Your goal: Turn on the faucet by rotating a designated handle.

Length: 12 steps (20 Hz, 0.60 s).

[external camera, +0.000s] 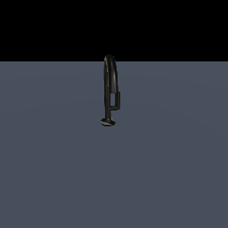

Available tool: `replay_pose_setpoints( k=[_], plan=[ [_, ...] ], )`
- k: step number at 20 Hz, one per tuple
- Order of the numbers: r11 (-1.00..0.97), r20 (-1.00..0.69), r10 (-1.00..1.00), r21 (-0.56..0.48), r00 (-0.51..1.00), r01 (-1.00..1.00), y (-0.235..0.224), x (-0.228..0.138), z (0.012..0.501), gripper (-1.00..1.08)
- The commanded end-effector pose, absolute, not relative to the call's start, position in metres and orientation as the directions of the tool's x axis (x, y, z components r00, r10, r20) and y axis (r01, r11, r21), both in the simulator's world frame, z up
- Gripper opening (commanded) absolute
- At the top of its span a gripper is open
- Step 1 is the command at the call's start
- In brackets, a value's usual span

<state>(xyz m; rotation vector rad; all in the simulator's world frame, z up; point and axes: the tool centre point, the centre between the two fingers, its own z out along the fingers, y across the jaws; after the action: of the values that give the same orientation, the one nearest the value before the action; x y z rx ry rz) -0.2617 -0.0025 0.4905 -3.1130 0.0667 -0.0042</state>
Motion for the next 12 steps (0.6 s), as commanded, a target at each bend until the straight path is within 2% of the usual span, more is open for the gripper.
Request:
replay_pose_setpoints(
  k=[1, 12],
  plan=[
    [-0.999, 0.002, -0.043, -0.028, 0.999, -0.043, -0.003, -0.262, 0.491, -1.0],
    [-0.996, -0.037, -0.073, -0.056, 0.997, -0.075, 0.001, -0.245, 0.489, -1.0]
  ],
)
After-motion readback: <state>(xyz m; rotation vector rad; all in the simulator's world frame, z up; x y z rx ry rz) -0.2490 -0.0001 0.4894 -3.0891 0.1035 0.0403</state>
